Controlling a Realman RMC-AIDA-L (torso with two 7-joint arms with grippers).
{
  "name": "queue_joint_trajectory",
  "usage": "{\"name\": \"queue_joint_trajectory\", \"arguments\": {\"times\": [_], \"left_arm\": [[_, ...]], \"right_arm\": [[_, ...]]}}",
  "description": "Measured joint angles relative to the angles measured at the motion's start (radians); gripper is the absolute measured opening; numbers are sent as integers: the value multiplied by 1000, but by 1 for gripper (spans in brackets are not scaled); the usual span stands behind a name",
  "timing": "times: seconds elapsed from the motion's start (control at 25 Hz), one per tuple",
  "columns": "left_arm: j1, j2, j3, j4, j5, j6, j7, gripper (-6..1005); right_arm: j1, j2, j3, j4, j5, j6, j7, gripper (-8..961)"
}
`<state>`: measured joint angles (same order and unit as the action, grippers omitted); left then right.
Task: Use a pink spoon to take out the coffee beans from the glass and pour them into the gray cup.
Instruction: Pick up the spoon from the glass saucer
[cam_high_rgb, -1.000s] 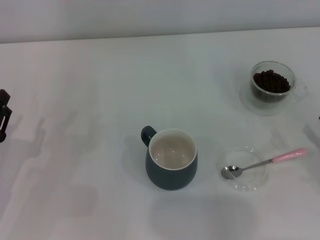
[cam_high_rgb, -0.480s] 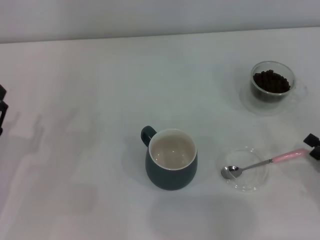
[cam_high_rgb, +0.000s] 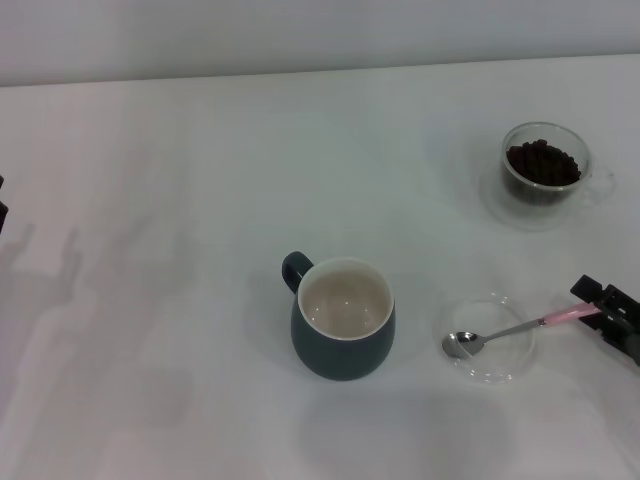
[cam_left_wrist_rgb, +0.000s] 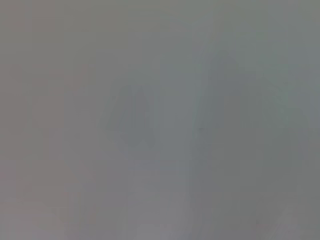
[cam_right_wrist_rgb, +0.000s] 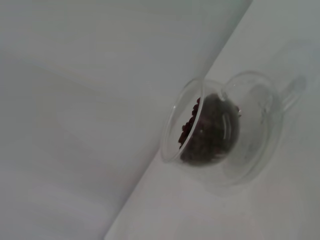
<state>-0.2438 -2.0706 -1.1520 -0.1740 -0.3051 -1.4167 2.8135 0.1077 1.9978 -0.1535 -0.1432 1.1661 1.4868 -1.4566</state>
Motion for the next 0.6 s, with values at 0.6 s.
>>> {"name": "queue_joint_trajectory", "arguments": {"times": [0.6], "left_arm": [[8, 0, 0, 1, 0, -1, 0, 523]], "right_arm": [[-3, 1, 6, 5, 0, 9, -17, 782]]}}
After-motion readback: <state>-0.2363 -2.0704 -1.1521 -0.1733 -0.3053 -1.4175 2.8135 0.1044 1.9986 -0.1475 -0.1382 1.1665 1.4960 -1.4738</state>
